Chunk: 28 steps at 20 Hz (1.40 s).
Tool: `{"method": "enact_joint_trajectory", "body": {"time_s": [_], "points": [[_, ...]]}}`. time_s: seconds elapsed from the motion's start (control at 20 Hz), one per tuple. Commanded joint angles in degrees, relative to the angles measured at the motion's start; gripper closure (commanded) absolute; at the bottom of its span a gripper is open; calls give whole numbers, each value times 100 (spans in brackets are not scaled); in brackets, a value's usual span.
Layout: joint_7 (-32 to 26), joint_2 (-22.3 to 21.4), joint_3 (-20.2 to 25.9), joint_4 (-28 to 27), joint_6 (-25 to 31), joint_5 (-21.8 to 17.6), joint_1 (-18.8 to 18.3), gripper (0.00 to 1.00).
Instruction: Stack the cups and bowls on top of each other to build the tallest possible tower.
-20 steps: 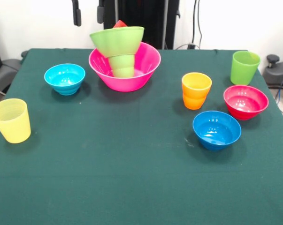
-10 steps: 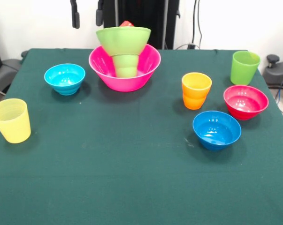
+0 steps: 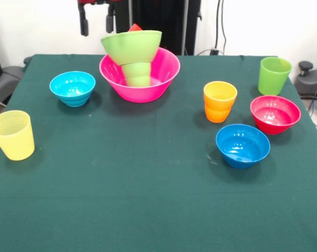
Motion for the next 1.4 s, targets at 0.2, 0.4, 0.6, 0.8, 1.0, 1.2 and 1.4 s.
{"method": "enact_joint_trajectory", "body": {"time_s": [0.2, 0.4, 0.6, 0.8, 1.0, 1.2, 1.4], "points": [[1351, -93, 51, -530, 815, 542, 1025, 0], [1381, -219, 20, -1026, 1582, 748, 1330, 0], [1385, -181, -34, -1457, 2083, 730, 1532, 0], [1487, -107, -75, -1490, 1990, 747, 1611, 0], [1684, -23, -149, -1210, 1403, 712, 1687, 0], [1911, 224, -225, -1002, 767, 596, 1756, 0], [2171, 428, -335, -962, 405, 532, 1924, 0]]}}
